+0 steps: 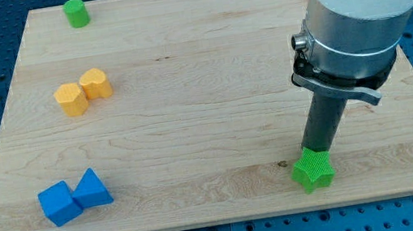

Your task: Move your arm towards the top left

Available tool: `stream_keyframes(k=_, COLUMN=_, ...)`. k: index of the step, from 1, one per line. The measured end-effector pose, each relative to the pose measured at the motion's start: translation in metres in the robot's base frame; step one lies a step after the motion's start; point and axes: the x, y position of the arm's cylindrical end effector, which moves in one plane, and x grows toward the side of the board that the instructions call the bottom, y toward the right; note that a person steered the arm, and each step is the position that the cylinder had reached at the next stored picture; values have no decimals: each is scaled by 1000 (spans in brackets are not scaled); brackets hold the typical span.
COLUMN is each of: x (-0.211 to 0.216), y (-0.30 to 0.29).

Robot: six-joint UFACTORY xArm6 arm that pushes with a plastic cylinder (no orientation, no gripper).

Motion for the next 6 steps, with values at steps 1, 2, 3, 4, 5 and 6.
stream_keyframes(k=1, x=0, y=0)
stream_keyframes(k=2, x=-3, y=-9)
stream_keyframes(k=3, x=-58, y=-45)
stream_keyframes(k=4, x=-117, y=-71)
stream_keyframes(k=5, x=-159, y=-103)
stream_keyframes(k=6, x=-183, y=-155)
